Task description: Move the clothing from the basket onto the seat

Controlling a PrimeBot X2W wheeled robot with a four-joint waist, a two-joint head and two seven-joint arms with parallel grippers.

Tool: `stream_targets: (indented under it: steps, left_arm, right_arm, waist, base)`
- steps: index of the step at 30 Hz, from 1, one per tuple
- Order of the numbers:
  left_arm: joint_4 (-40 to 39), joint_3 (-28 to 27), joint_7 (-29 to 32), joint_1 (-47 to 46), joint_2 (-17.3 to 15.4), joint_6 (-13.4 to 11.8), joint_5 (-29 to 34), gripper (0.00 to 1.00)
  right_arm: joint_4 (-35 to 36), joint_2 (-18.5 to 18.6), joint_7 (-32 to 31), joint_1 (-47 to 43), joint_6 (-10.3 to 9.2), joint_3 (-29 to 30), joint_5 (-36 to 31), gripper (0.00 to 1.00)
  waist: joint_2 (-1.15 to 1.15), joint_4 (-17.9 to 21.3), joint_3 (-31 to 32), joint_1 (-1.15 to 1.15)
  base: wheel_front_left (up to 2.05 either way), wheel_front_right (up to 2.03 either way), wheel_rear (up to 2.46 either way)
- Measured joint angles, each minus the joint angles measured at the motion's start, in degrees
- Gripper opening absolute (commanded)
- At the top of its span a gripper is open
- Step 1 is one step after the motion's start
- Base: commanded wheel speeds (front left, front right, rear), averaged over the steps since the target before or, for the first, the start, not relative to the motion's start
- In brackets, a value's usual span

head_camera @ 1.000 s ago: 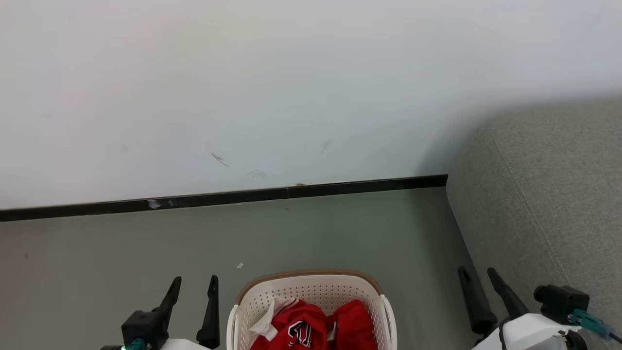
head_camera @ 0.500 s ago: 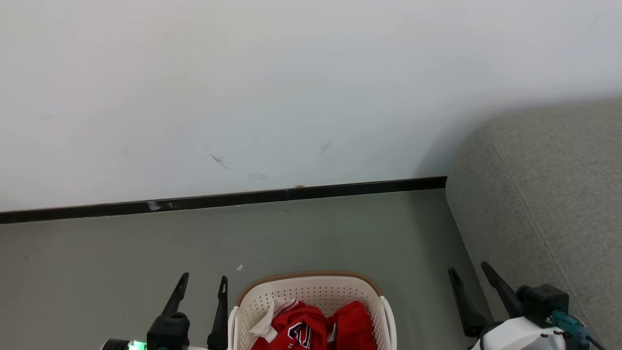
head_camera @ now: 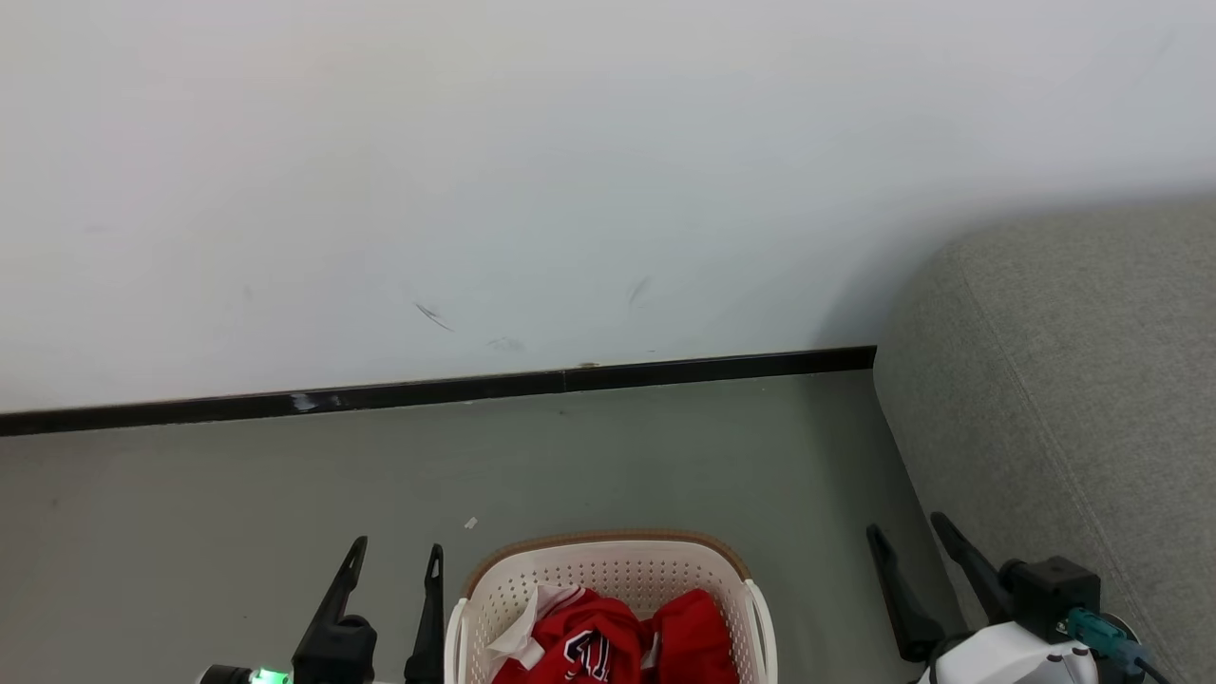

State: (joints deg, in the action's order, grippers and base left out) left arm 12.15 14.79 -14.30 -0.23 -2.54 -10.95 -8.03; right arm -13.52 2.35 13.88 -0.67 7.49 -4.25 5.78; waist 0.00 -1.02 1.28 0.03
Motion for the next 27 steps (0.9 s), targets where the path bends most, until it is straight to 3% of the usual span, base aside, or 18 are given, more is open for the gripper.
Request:
stream_targets:
  steps: [27]
  left_arm:
    - [0.7, -0.6, 0.0, -0.3, 0.0, -0.5, -0.5, 1.00]
  right_arm:
    - [-0.1, 0.0, 0.2, 0.0, 0.00, -0.5, 0.7, 1.00]
  waist:
    - [0.00, -0.2, 0.3, -0.01]
  base:
    - [0.00, 0.00, 0.00]
